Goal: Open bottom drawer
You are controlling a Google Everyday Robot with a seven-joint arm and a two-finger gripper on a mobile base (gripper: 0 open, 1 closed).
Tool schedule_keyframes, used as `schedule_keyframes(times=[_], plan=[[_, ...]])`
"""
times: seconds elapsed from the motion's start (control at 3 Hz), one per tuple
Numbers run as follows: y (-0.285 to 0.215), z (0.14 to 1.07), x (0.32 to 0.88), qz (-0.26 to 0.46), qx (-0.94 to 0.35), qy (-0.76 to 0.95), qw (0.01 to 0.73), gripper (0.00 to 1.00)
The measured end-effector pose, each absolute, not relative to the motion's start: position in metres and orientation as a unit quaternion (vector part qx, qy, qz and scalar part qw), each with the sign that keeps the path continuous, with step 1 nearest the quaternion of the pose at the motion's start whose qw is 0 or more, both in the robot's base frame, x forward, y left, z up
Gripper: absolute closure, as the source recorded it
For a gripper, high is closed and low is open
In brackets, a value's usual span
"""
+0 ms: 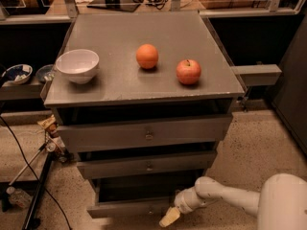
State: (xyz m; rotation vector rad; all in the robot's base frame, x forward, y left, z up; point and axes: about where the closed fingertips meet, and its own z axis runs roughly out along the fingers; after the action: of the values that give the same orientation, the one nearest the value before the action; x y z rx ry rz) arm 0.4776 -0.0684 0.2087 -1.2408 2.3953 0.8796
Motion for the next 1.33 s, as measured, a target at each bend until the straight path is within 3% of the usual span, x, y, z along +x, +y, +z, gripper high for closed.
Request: schedule_keyframes(times=[1.33], plan=[[-0.0704,0.2105,0.4737,0.314,-0.429,0.835,0.14,0.0]])
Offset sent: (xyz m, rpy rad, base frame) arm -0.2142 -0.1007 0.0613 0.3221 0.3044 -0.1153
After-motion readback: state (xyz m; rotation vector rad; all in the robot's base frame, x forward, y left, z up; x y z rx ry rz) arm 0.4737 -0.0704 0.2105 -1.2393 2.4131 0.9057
